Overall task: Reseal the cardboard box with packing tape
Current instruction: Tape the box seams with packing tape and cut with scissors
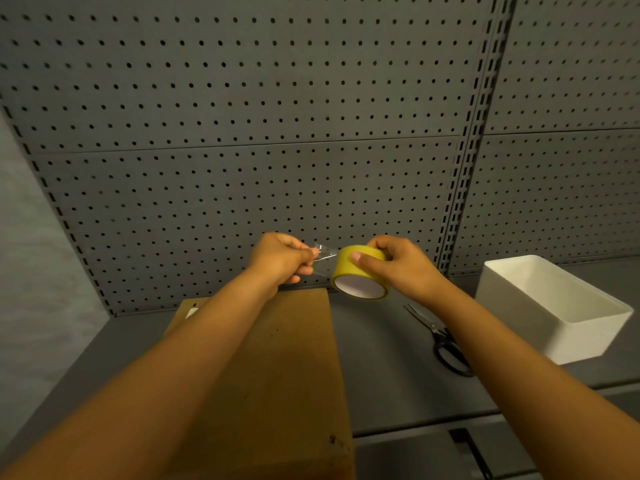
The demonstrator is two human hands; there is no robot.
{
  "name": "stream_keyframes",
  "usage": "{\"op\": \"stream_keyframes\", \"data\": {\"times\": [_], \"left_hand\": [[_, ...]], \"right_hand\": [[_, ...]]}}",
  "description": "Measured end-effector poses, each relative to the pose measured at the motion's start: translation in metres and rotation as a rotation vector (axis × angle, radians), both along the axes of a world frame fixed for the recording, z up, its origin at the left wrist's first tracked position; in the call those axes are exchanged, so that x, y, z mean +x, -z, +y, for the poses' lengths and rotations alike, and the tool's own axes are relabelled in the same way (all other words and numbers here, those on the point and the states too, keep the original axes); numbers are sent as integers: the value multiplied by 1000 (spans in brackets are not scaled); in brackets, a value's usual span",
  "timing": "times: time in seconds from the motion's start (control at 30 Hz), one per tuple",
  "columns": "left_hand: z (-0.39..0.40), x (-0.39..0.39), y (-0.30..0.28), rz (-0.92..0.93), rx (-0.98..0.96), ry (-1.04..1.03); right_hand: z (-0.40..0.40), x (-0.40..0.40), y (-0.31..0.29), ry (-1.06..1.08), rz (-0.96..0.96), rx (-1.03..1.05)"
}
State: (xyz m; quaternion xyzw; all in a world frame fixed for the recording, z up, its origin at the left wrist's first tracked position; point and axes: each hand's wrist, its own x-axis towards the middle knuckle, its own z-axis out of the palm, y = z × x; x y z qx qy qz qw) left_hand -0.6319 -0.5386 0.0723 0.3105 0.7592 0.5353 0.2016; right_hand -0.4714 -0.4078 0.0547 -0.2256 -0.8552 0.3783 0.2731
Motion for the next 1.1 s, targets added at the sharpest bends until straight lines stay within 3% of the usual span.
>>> {"op": "stream_keyframes", "data": {"times": [0.43,1.1], "left_hand": [[-2,-10,30,-60,-230,23],[9,-16,46,171,-454,91]], "right_hand": [[11,-13,19,-26,-136,-74],[23,-27,40,14,-188,-62]]}}
